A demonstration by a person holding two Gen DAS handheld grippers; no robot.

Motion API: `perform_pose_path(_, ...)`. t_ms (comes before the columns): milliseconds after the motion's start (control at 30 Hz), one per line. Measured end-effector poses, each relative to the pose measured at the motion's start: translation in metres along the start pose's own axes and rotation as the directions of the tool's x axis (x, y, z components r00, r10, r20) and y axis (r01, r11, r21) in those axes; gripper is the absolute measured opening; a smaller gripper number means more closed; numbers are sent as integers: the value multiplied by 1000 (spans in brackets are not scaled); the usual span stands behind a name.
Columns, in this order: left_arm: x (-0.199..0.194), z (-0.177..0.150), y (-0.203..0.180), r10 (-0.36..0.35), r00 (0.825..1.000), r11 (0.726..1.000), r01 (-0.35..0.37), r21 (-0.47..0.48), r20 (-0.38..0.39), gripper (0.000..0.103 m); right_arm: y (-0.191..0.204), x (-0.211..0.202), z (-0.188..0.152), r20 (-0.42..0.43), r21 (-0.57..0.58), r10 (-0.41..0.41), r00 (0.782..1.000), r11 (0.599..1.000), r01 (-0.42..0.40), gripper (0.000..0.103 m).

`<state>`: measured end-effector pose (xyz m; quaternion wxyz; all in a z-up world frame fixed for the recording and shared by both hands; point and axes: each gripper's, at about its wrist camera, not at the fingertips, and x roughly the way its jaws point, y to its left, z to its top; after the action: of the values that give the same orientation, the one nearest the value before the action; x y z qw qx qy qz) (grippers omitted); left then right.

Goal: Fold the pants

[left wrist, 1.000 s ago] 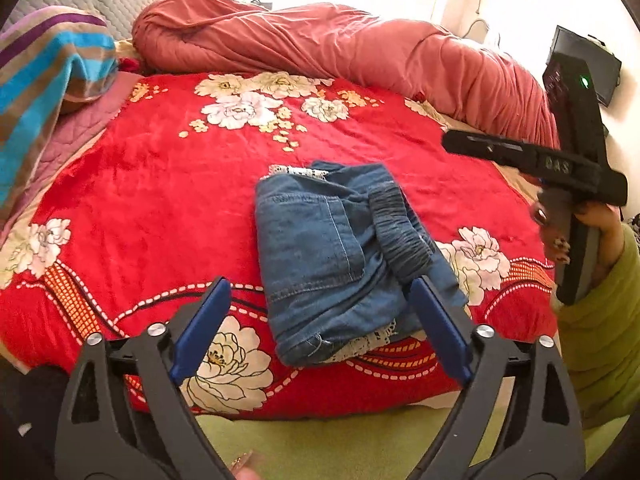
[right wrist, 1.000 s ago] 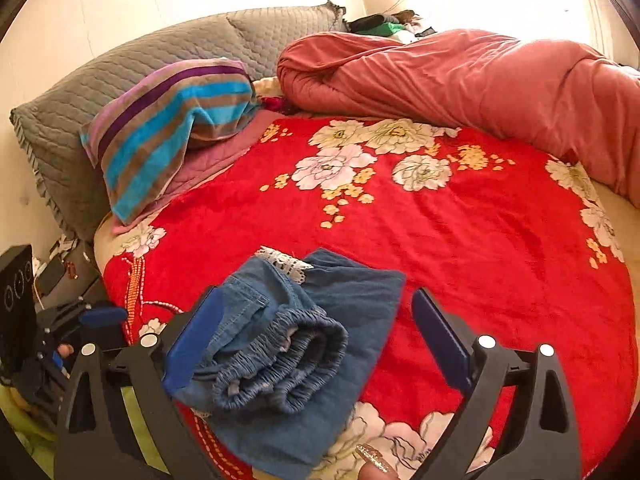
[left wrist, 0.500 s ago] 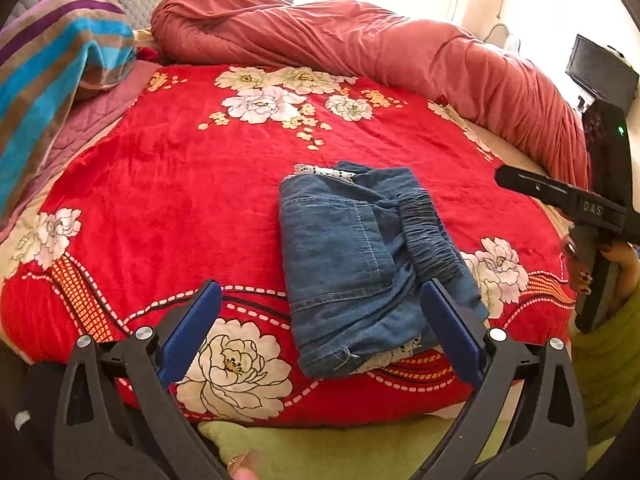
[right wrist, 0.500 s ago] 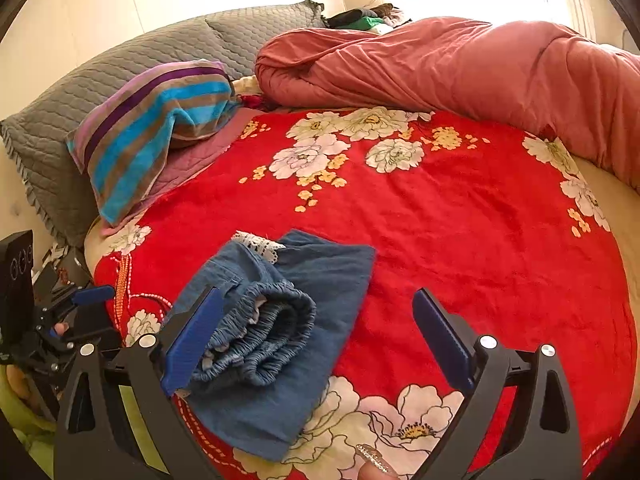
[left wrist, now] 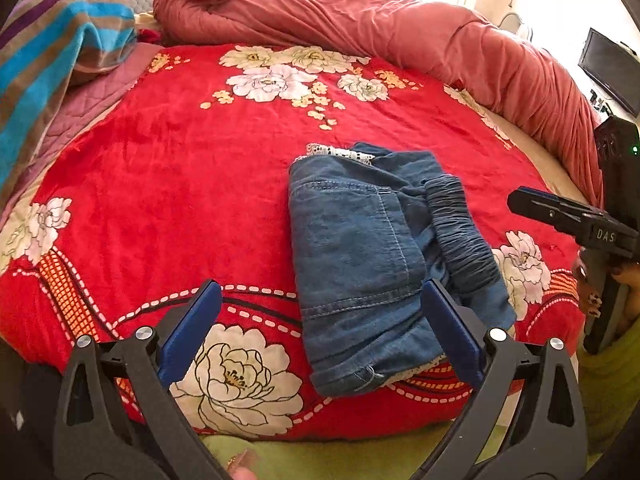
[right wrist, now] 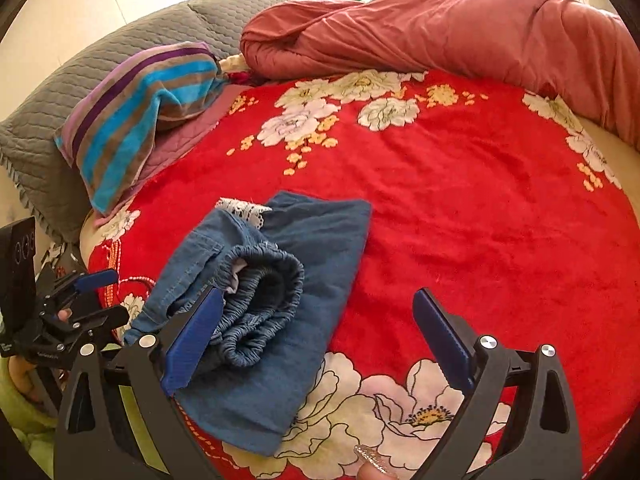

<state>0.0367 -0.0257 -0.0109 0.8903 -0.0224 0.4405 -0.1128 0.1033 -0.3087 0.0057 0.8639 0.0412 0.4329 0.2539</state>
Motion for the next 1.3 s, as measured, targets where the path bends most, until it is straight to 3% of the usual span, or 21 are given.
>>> perform_pose_path(500, 32, 11, 13, -53, 998, 998, 51, -43, -38, 93, -4, 35, -11, -105, 48, 16, 994, 999, -11, 94)
perform_pose_path(667, 46, 16, 13, -81, 995, 996, 79, -41, -57, 93, -1, 45, -17, -137, 58, 61, 989, 997, -53, 73)
perform_pose_path(867, 66, 17, 9, -132, 986, 991, 127, -49, -99, 77, 1, 53, -19, -146, 69, 93, 985, 994, -84, 70)
perform_pose_path(1300, 80, 23, 6, -170, 979, 985, 166, -47, -110, 64, 5, 74, -10, -151, 54, 124, 981, 992, -117, 71)
